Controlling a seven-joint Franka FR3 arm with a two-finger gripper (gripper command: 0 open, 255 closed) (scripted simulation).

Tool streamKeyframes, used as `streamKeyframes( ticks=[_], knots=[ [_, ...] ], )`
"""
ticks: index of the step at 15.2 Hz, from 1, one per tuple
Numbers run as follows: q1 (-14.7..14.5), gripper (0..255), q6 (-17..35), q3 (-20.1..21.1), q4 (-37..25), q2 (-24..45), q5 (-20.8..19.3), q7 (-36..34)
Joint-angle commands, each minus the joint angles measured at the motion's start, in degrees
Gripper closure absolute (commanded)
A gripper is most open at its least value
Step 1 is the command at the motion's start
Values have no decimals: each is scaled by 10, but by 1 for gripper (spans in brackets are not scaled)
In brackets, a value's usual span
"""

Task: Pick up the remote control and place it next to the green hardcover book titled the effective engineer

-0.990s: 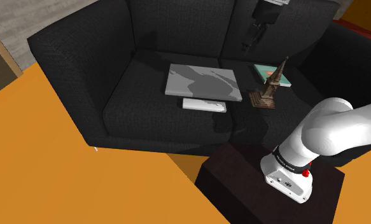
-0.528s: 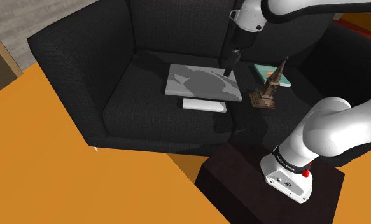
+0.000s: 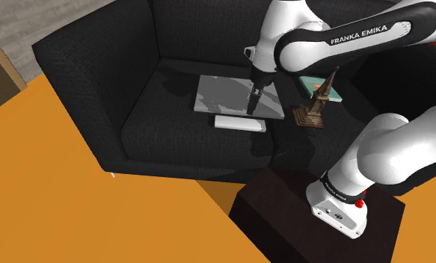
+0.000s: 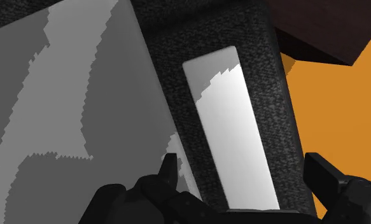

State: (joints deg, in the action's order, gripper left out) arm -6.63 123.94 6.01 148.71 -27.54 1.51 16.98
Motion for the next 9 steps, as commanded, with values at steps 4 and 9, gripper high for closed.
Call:
streamKeyframes(
  ticks=[4, 9],
  knots=[
    [-7, 0, 96, 24, 20, 77, -29, 8],
    [-3, 0, 143, 26, 35, 109, -36, 3]
  ],
)
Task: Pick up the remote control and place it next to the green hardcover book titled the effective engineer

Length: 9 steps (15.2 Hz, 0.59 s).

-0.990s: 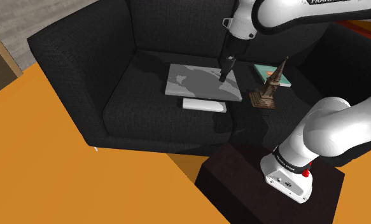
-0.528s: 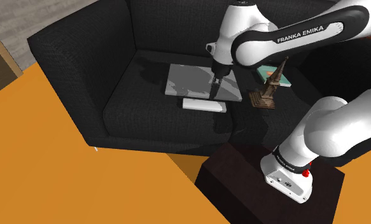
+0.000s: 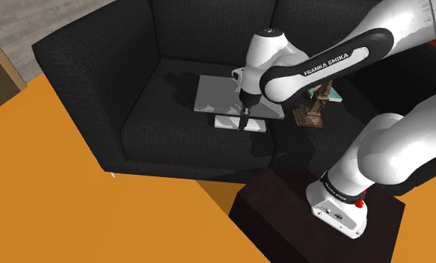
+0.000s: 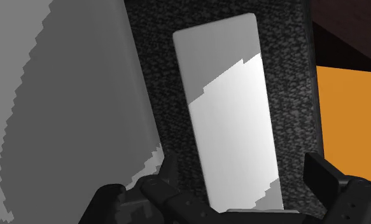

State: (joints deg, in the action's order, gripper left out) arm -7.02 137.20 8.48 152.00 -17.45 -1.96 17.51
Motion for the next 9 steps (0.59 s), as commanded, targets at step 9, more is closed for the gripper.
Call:
streamKeyframes(
  ticks=[9],
  knots=[
    [3, 0, 35, 2, 9, 26, -6, -5]
  ],
)
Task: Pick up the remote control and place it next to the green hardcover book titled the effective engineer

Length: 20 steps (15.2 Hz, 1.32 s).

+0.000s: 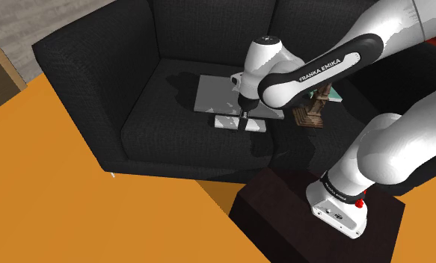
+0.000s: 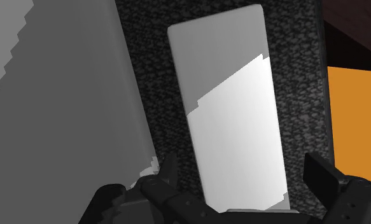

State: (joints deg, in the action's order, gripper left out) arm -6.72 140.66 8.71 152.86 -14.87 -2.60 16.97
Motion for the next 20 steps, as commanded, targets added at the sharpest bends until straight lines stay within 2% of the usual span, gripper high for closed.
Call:
streamKeyframes(
  ticks=[1, 2, 11, 20],
  knots=[
    [0, 0, 0, 0, 0, 0, 0, 0],
    [0, 255, 0, 0, 0, 0, 0, 0],
    [0, 255, 0, 0, 0, 0, 0, 0],
    [-5, 255, -84, -6, -30, -54, 12, 13]
  ],
)
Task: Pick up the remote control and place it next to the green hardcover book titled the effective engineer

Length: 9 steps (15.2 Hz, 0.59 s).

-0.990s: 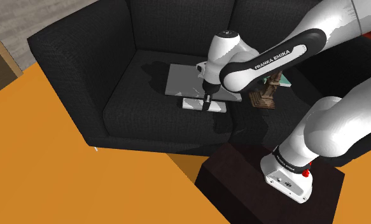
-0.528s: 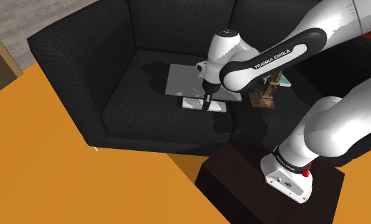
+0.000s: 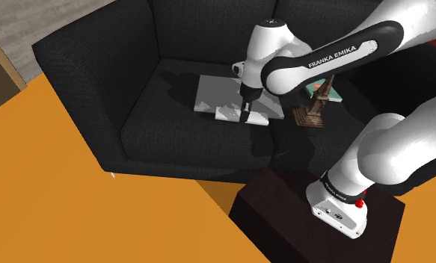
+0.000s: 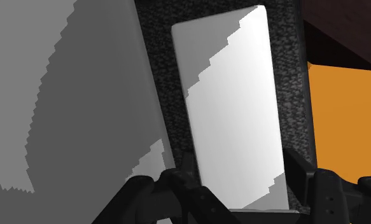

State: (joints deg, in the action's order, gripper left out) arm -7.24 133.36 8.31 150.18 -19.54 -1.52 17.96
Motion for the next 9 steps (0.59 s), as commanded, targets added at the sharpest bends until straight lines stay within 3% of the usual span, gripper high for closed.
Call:
streamKeyframes(
  ticks=[1, 9],
  knots=[
    [0, 255, -20, -2, -8, -12, 2, 4],
    [-3, 255, -91, -6, -45, -46, 7, 11]
  ],
)
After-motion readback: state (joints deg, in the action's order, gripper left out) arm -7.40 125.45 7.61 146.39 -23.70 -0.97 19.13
